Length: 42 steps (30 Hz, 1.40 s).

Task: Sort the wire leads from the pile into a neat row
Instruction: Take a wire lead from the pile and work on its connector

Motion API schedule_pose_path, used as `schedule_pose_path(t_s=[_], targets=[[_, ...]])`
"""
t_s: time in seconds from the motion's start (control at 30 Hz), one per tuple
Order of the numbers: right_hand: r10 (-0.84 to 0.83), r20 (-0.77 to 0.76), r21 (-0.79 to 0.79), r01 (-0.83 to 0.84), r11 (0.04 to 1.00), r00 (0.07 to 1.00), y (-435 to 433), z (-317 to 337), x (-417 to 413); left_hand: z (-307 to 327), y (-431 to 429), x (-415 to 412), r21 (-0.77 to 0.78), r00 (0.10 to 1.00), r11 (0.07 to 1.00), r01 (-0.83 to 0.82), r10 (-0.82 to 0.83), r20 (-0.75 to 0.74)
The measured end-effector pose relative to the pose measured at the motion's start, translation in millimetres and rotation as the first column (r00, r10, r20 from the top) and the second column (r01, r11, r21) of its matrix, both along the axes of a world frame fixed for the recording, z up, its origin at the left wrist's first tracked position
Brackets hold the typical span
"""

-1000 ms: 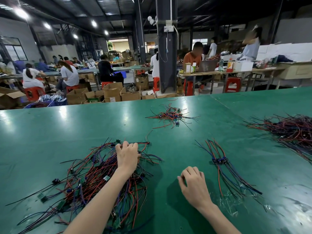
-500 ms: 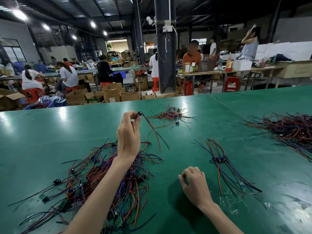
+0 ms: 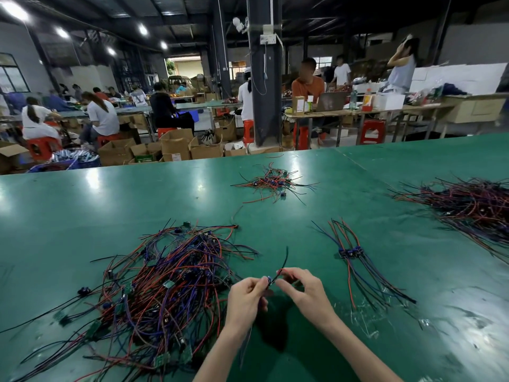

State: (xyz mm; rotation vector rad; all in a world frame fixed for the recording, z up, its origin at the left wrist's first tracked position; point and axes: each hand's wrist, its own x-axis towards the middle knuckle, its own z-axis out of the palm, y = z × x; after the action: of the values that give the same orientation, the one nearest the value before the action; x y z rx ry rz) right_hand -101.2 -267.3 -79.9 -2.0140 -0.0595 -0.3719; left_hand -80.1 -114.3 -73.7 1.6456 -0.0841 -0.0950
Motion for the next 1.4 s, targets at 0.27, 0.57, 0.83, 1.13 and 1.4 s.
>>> schedule_pose_path(t_s=[0.27,0.57,0.83,1.13,1.4], targets=[[0.062,-0.179,0.459,0.028,0.888,0.982,4,4,0,-5,-2,-11,-0.049,0.997,0.996,0.071,-0.07,0.021],[0.168,-0.256,0.738,0.08,0.67,0.952,1,8,0,3,-8,-21,-0.234,0.972,0.963,0.13,-0.17,-0.16],[0.146,-0.225,0.677,0.046,0.735,0.963,1,3,1,8,-7,-24,-0.212,0.953,0.961,0.179,-0.223,-0.203],[0.297,-0.244,0.762,-0.007,0.647,0.923,0,11,0,10,-5,-23,-0.279,0.949,0.948,0.156,-0.222,-0.225],[0.376,-0.313,0.812,0.04,0.583,0.872,-3,11,1,13,-2,-23,-0.244,0.933,0.953,0.178,-0.243,-0.265]])
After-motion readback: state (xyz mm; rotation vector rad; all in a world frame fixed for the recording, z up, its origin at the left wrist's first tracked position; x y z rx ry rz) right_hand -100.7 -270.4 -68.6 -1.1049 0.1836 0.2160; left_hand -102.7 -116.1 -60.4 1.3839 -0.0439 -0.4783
